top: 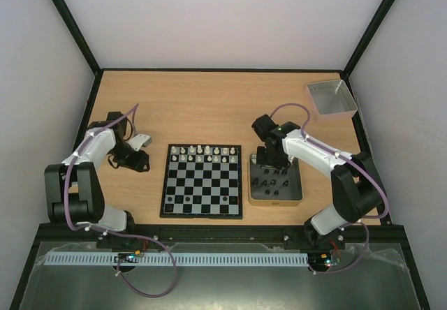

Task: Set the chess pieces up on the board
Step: Pick up the chess piece from the storage box.

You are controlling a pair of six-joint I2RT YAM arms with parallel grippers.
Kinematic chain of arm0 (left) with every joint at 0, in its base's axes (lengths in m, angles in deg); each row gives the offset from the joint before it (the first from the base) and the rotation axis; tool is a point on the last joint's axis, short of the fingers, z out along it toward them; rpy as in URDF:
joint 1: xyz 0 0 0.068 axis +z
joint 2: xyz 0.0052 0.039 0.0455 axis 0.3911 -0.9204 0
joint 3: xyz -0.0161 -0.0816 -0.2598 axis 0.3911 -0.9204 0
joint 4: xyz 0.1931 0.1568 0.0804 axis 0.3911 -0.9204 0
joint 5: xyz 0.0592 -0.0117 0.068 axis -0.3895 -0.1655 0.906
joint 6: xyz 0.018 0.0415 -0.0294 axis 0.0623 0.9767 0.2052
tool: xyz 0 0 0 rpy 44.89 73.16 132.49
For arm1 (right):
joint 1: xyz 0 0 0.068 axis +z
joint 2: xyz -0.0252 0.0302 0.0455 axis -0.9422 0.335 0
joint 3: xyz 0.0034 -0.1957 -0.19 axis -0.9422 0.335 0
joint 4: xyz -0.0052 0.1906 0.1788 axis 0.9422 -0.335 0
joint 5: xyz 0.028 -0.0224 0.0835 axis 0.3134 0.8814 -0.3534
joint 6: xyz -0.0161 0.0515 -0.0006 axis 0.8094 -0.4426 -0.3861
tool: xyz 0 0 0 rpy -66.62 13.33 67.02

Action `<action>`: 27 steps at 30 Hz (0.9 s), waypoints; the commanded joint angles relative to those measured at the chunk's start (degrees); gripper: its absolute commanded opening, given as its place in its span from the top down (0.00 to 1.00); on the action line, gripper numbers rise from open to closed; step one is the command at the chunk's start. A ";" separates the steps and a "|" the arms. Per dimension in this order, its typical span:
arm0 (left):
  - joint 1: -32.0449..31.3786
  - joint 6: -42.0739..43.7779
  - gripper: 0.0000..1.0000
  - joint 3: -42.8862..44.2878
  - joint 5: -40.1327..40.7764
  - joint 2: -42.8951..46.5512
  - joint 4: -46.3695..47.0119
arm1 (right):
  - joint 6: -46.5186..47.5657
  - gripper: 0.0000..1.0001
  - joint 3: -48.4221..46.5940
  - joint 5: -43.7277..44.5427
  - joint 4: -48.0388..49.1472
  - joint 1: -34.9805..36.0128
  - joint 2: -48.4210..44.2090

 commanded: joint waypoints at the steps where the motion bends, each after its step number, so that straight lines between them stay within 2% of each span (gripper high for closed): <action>1: 0.82 -1.07 0.45 -0.32 -0.77 1.41 -0.19 | 1.45 0.72 1.08 0.33 1.51 -0.71 1.08; 15: 1.84 -1.17 0.45 -0.25 -0.79 1.81 -0.41 | 1.70 0.73 3.54 -0.66 4.64 -1.13 3.55; 27: 2.20 -1.23 0.45 -0.33 -0.88 1.63 -0.32 | 1.60 0.89 3.04 -0.95 3.86 -1.25 2.63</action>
